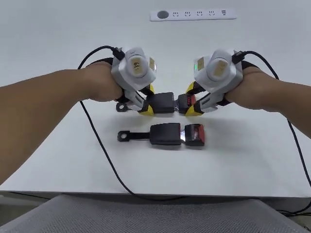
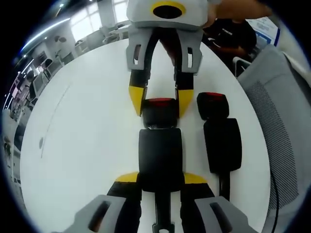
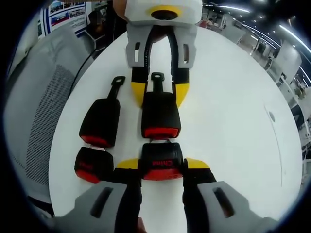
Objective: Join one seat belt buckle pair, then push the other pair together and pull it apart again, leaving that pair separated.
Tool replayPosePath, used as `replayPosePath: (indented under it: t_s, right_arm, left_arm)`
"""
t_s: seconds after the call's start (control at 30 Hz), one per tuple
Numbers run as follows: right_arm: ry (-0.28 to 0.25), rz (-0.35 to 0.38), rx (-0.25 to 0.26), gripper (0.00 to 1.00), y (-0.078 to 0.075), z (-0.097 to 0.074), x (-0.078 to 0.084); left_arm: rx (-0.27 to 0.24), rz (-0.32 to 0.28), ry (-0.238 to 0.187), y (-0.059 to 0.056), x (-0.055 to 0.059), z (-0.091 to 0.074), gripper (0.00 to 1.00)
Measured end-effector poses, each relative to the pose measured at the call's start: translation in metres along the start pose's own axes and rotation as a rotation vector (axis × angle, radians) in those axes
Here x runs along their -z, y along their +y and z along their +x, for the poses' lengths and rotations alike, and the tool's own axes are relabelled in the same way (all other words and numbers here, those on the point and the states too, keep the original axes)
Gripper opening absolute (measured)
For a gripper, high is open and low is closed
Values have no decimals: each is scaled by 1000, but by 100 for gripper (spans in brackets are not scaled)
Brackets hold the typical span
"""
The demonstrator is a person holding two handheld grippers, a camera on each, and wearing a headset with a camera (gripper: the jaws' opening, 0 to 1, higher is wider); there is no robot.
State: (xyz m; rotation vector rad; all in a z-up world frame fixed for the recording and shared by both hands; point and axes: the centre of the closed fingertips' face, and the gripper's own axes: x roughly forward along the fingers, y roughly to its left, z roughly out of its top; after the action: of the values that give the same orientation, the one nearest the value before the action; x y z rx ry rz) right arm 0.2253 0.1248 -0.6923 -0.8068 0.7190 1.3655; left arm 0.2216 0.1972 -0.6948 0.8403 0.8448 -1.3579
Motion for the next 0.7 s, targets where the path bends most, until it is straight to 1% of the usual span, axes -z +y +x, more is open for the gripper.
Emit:
replayPosePath:
  t_s: [0.07,0.1,0.13,0.27,0.43,0.7]
  right_arm:
    - [-7,21,1,30,-3,0,-1]
    - [-5,24,3,30,-2,1,-1]
    - [4,21,8,30,-1,2,-1]
    - [5,18,7,30,-1,1,-2]
    - [23,4,12,30,0,1,-4]
    - [28,-3,20,31,0,0,-4]
  left_arm:
    - [0,-3,-4,1,0,0,30]
    - [-2,-6,-3,1,1,0,30]
    - [-2,-7,-2,1,1,0,30]
    - [-4,-11,-7,1,0,0,30]
    - [-1,-10,-3,0,-1,0,30]
    - [-7,-28,-6,-2,-2,-1,30]
